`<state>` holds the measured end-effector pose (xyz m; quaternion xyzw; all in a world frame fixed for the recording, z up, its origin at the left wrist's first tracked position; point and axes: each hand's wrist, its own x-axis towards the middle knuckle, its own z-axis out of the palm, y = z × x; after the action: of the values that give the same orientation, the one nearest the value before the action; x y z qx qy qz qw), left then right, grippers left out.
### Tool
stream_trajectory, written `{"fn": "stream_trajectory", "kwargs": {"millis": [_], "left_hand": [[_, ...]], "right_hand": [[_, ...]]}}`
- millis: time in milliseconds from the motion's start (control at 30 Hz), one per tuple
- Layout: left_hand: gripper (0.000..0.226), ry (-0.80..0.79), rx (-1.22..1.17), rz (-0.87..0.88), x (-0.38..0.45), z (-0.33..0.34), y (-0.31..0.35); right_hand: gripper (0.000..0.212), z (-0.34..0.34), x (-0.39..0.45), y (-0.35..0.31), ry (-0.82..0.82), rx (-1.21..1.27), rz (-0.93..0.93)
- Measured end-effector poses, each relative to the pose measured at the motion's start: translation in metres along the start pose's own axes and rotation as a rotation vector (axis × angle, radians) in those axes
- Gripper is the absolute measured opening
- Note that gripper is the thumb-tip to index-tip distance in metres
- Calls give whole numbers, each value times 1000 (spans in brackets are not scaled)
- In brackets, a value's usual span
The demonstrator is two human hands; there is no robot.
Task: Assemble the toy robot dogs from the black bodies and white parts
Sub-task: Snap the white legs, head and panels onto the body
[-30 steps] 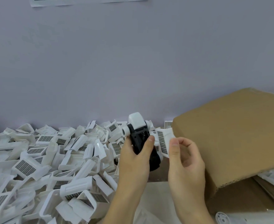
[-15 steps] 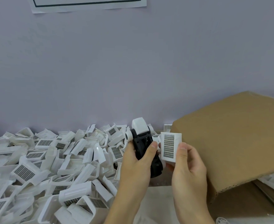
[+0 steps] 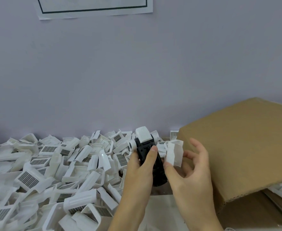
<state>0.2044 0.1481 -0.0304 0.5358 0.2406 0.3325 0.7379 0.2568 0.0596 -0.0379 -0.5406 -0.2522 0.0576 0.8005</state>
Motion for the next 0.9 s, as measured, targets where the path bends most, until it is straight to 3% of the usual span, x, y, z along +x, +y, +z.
{"fn": "stream_trajectory", "kwargs": {"millis": [133,333,600,900], "left_hand": [[21,-6,-21,-15,0,-1,-1],[30,27,-39,-81,5,-3,-4],[31,34,-15,-131,5,-3,-3],[31,58,-31,-137,5,-3,-2]], "right_hand": [[55,-2,0,2,-35,-84,-12],[52,-2,1,1,62,-9,-85],[58,0,0,2,58,46,-111],[68,-3,-1,11,-78,-211,-106]]}}
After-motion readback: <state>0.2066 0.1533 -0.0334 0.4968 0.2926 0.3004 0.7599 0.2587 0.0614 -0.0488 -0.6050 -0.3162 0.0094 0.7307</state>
